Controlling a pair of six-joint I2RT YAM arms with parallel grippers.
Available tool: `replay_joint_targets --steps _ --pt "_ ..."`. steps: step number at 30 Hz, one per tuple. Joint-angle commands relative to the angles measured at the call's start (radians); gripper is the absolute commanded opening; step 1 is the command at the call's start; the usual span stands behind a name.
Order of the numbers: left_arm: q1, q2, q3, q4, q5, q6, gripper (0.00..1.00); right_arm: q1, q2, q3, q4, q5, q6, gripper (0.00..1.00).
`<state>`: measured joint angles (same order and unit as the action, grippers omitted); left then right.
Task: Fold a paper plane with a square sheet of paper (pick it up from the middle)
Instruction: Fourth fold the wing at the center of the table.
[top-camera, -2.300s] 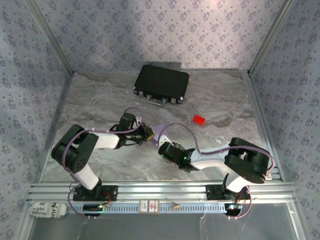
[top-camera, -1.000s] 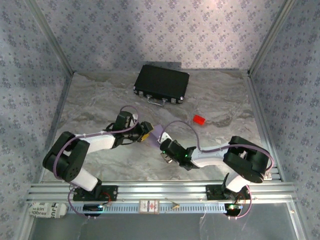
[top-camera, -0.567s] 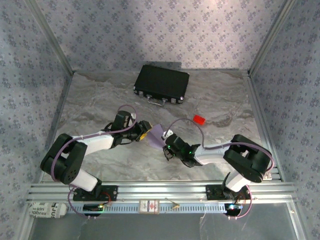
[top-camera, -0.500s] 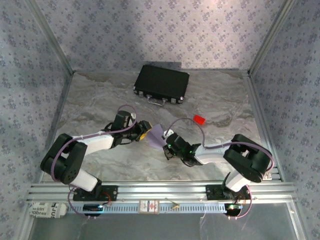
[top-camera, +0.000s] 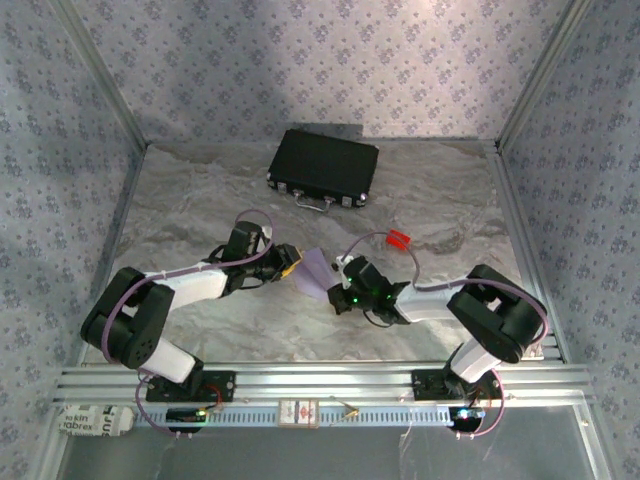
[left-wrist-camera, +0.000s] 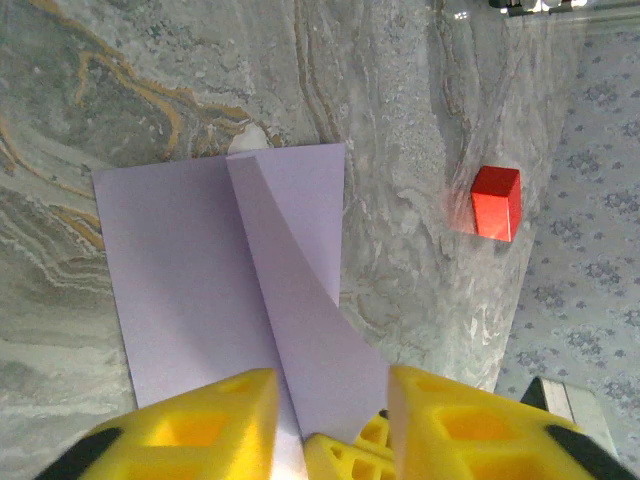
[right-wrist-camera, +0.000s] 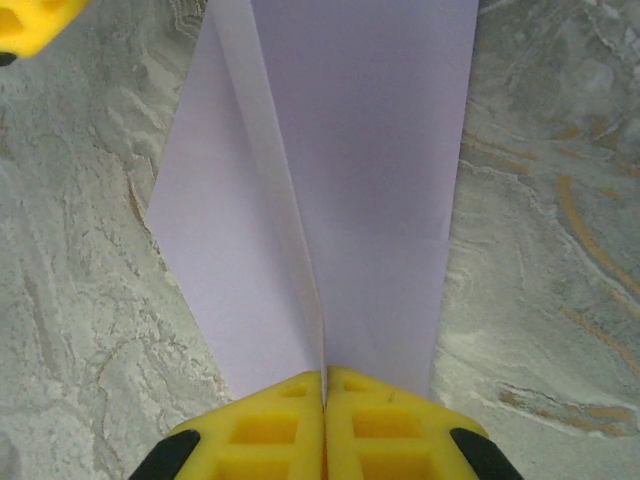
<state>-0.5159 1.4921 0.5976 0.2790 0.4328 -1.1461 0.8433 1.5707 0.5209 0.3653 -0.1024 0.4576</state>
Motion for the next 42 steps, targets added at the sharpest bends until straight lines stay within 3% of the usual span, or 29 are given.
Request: replay_joint_targets --steps 1,5,13,28,42 --pt "0.007 -0.014 0.004 -0.009 0.006 0.012 0.25 -0.027 0.015 -0.016 0.006 -0.077 0.052 0.08" --pt "0.003 0.007 0.011 0.014 0.032 0.01 0.15 -0.052 0.028 -0.019 0.024 -0.127 0.08 0.08" --pt "-0.034 0.077 0.034 0.094 0.085 -0.001 0.08 -0.088 0.047 0.006 0.008 -0.207 0.135 0.08" --pt "-0.069 0.187 0.06 0.215 0.106 -0.031 0.07 -0.12 0.077 0.013 0.021 -0.266 0.232 0.08" --pt "-0.093 0.247 0.091 0.213 0.075 -0.019 0.07 -0.157 0.094 0.031 0.004 -0.351 0.253 0.08"
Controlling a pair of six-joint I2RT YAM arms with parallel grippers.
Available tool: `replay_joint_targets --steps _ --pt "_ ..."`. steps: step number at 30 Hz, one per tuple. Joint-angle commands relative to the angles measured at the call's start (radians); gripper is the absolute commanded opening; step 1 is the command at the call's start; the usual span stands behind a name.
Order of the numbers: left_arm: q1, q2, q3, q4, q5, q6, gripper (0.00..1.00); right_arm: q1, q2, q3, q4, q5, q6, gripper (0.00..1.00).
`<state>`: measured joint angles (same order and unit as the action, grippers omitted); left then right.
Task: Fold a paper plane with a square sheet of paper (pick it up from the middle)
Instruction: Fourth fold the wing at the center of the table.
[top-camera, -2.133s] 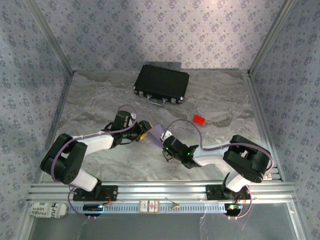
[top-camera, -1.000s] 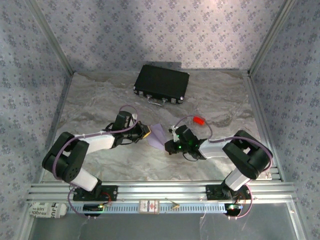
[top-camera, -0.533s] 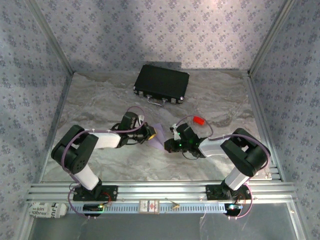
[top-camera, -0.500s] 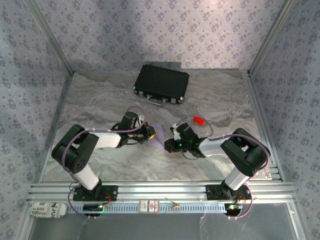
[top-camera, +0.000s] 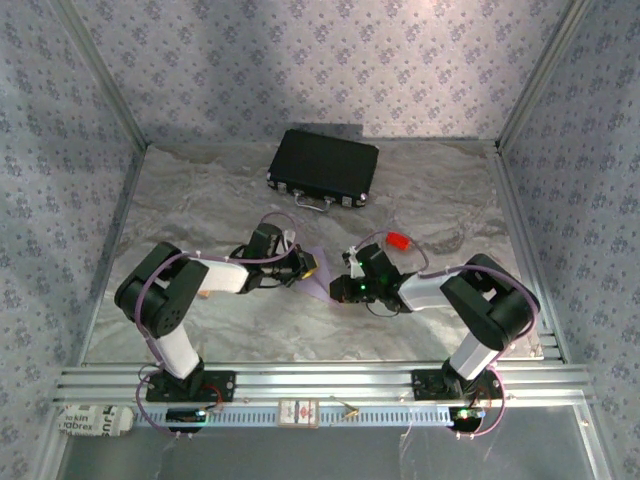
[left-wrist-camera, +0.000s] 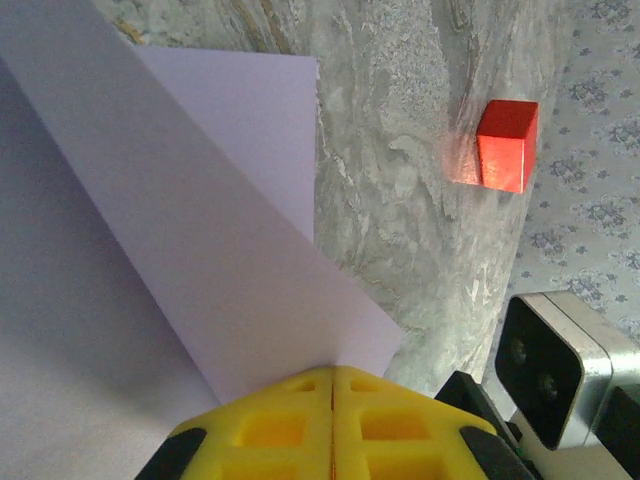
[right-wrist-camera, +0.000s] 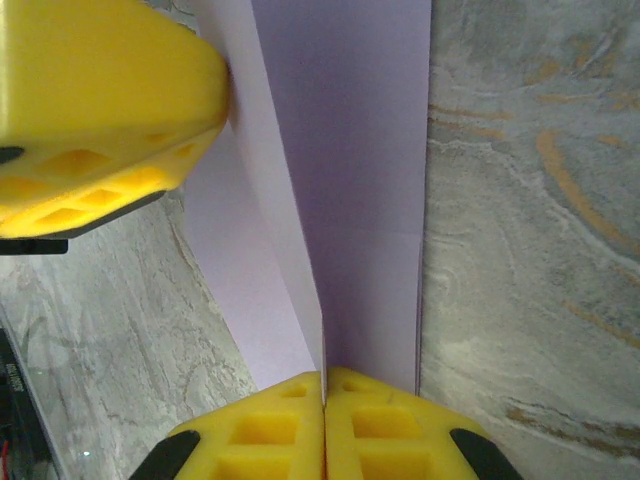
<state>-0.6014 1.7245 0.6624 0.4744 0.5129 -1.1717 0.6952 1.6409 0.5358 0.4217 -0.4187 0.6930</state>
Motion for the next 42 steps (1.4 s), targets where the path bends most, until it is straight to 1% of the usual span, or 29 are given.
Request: replay_joint_targets --steps 1,14,42 --pt "-0.01 0.018 0.028 0.013 -0.008 0.009 0.08 -0.01 0.026 0.019 -0.056 -0.04 0.02 0.08" --pt "-0.012 0.06 0.049 0.007 -0.022 0.024 0.08 -0.029 0.055 0.042 -0.089 -0.077 0.046 0.08" --pt "-0.014 0.115 0.072 -0.013 -0.008 0.052 0.08 -0.04 0.062 0.039 -0.118 -0.08 0.075 0.07"
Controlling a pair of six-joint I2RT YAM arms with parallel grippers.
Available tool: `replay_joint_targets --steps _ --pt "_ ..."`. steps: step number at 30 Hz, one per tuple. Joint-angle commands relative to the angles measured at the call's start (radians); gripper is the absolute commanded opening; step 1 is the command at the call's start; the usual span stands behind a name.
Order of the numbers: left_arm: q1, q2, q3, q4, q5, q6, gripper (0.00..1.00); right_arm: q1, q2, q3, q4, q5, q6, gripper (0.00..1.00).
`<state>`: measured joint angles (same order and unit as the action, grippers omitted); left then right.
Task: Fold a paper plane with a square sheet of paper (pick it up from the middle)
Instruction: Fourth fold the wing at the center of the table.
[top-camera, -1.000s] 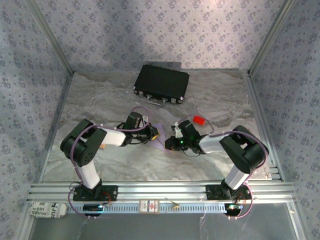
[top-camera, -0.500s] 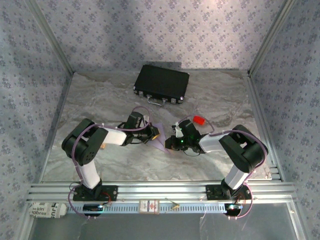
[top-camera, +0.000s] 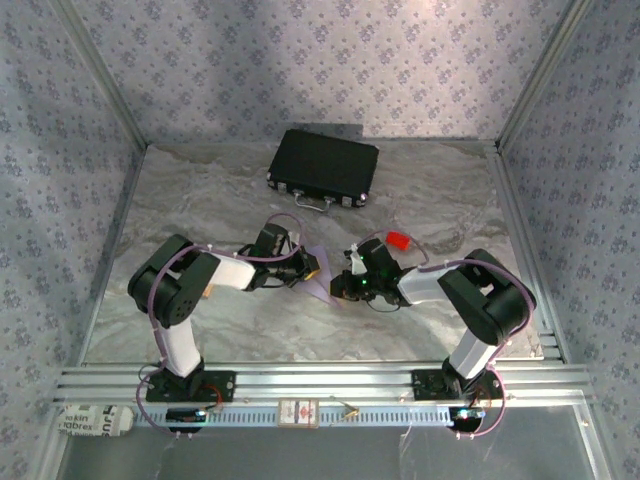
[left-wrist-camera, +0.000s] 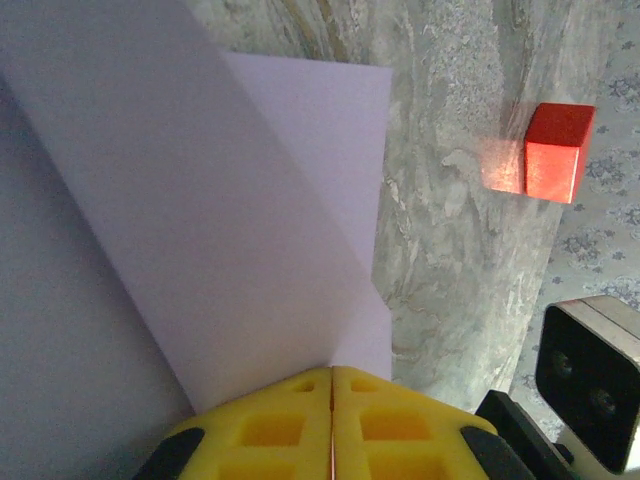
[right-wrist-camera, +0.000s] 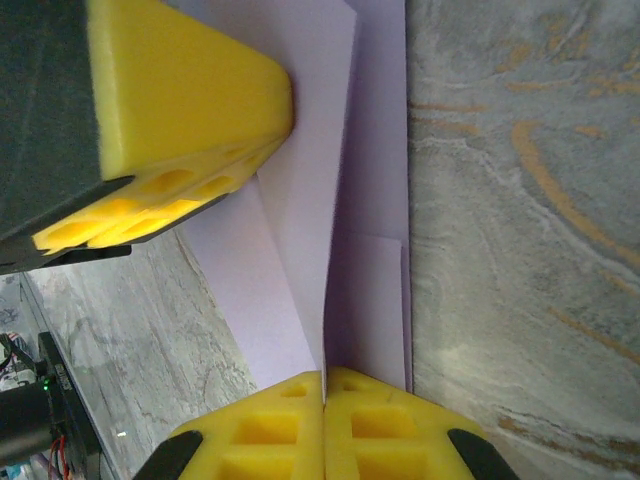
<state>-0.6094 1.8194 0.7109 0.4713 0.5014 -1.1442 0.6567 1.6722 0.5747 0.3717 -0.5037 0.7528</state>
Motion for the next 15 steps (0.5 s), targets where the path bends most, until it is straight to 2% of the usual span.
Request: replay_joint_targets --steps 1,15 --pt "-0.006 0.021 0.025 -0.013 0.005 0.028 0.08 -0.002 0.031 -0.001 -0.067 0.006 0.015 0.07" --pt "-0.007 0.049 0.051 -0.073 0.017 0.056 0.08 -0.004 0.034 0.001 -0.072 0.005 0.02 0.07"
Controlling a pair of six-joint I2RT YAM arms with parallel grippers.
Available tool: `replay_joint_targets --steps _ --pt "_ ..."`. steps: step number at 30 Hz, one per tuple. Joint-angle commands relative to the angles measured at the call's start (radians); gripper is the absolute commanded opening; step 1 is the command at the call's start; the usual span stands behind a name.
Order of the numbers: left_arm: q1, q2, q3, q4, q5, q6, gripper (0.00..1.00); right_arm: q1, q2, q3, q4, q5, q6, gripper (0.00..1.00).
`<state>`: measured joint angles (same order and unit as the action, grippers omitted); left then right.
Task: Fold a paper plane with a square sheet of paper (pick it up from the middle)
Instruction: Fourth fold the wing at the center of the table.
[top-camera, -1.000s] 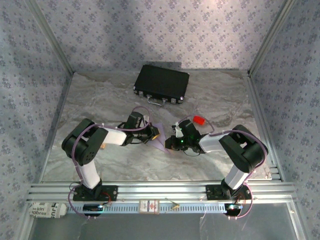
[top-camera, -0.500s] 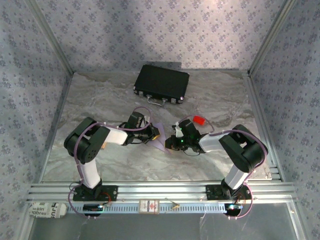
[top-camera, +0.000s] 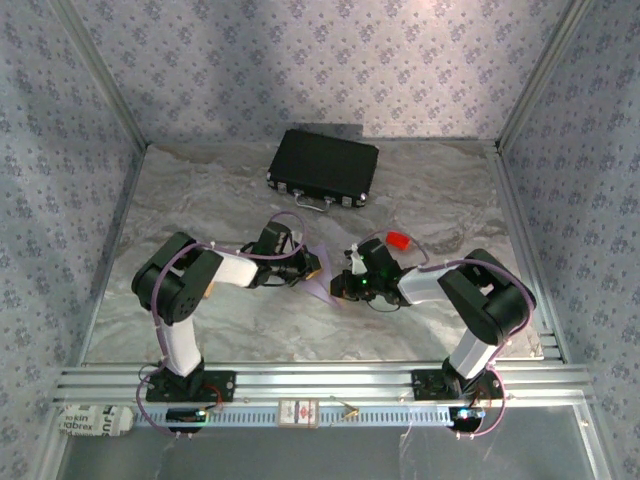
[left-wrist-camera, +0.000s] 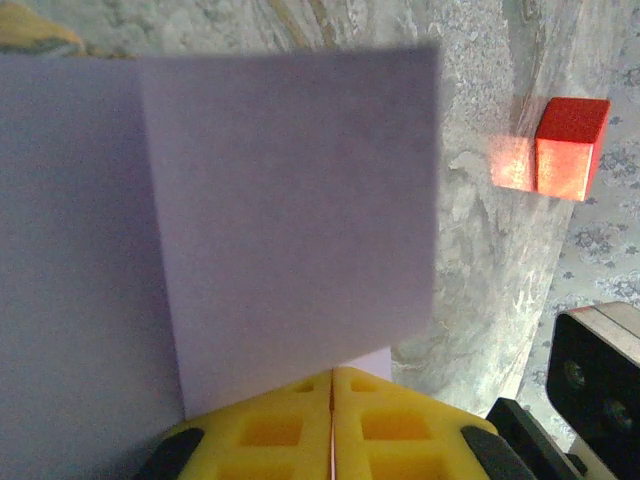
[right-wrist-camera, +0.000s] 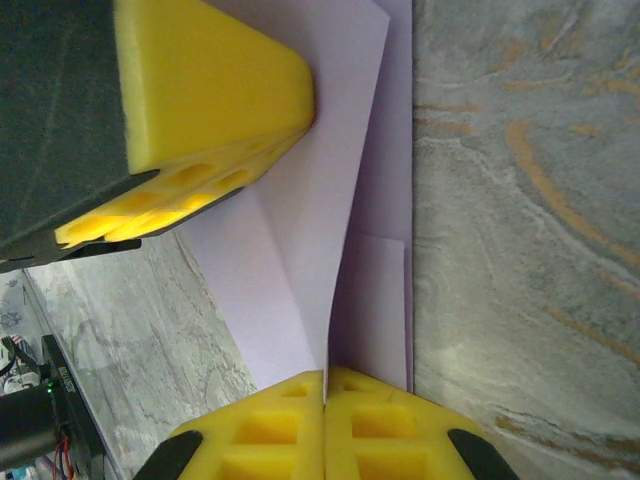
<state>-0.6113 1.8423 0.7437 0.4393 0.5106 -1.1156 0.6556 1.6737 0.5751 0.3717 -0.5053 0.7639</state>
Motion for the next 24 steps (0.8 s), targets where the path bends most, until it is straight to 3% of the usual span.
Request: replay_joint_targets --steps 1,24 --pt "-0.006 0.027 0.02 -0.048 0.008 0.031 0.08 -0.003 0.033 0.0 -0.076 0.009 0.009 0.07" --pt "-0.006 0.058 0.024 -0.182 -0.005 0.069 0.06 0.002 -0.06 0.01 -0.151 -0.01 -0.016 0.17"
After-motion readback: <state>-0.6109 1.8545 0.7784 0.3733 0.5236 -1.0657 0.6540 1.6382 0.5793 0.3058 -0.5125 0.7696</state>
